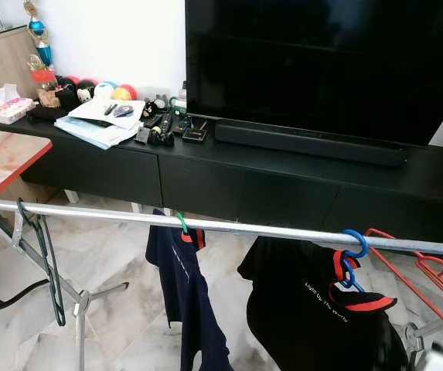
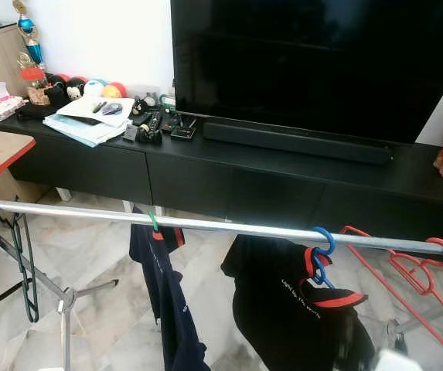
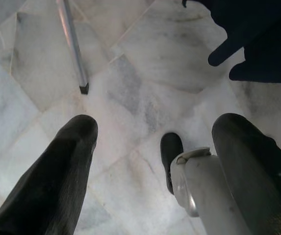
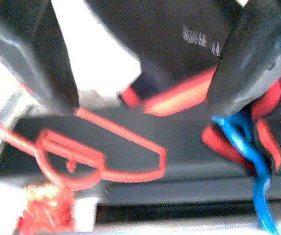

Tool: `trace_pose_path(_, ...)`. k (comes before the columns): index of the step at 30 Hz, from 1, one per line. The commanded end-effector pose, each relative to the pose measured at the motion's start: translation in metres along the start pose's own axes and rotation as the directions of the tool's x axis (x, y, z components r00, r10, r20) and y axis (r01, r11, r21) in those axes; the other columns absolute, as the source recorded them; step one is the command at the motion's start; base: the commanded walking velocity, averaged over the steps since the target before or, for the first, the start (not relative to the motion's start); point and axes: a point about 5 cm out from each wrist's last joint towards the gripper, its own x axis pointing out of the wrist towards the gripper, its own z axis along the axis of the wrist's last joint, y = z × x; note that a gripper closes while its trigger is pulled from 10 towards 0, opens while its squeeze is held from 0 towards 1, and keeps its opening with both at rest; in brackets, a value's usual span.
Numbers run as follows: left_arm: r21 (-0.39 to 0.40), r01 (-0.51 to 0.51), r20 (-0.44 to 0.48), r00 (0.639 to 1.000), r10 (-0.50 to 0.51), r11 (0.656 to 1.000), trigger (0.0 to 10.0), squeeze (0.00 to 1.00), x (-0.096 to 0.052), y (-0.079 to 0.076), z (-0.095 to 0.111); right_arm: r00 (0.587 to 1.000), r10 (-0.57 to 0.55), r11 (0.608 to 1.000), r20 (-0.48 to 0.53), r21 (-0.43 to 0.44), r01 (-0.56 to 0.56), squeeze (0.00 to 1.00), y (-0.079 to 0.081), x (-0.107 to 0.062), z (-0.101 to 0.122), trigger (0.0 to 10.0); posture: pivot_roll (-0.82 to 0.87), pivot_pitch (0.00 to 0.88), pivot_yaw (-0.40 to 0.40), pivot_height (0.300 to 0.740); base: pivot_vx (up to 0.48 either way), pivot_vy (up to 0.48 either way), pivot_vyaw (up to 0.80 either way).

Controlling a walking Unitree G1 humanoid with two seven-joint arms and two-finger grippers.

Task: Hang hanger

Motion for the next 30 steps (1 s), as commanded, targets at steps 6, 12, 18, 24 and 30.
trace_pose_path(6, 0.009, 0.014, -0.009, 1.000, -0.014, 1.000, 10.0, 0.00, 0.001, -0.001, 0.000, 0.948, 0.318, 0.941, 0.000, -0.120, -0.315, 0.00, 0.014, 0.034, 0.042, 10.0, -0.06, 0.000, -0.033, 0.740, 0.000, 0.000, 0.00)
trace_pose_path(12, -0.004, 0.013, -0.008, 1.000, -0.013, 1.000, 10.0, 0.00, 0.001, -0.002, 0.001, 0.885, 0.380, 0.870, -0.271, -0.221, -0.441, 0.00, -0.004, 0.047, 0.037, 10.0, -0.06, 0.000, -0.037, 0.740, 0.000, 0.000, 0.00)
trace_pose_path(18, -0.019, 0.013, -0.008, 1.000, -0.013, 1.000, 10.0, 0.00, 0.001, -0.002, 0.001, 0.825, 0.396, 0.814, -0.404, -0.261, -0.518, 0.00, -0.019, 0.047, 0.051, 10.0, -0.06, 0.000, -0.037, 0.740, 0.000, 0.000, 0.00)
trace_pose_path(24, -0.023, 0.014, -0.013, 1.000, -0.014, 1.000, 10.0, 0.00, 0.001, -0.003, 0.001, 0.716, 0.472, 0.745, -0.514, -0.201, -0.636, 0.00, -0.015, 0.037, 0.043, 10.0, -0.06, 0.000, -0.041, 0.740, 0.000, 0.000, 0.00)
trace_pose_path(30, -0.029, 0.016, -0.010, 1.000, -0.016, 0.999, 10.0, 0.00, 0.001, -0.004, 0.001, 0.673, 0.491, 0.723, -0.553, -0.172, -0.669, 0.00, -0.009, 0.038, 0.036, 10.0, -0.06, 0.000, -0.044, 0.740, 0.000, 0.000, 0.00)
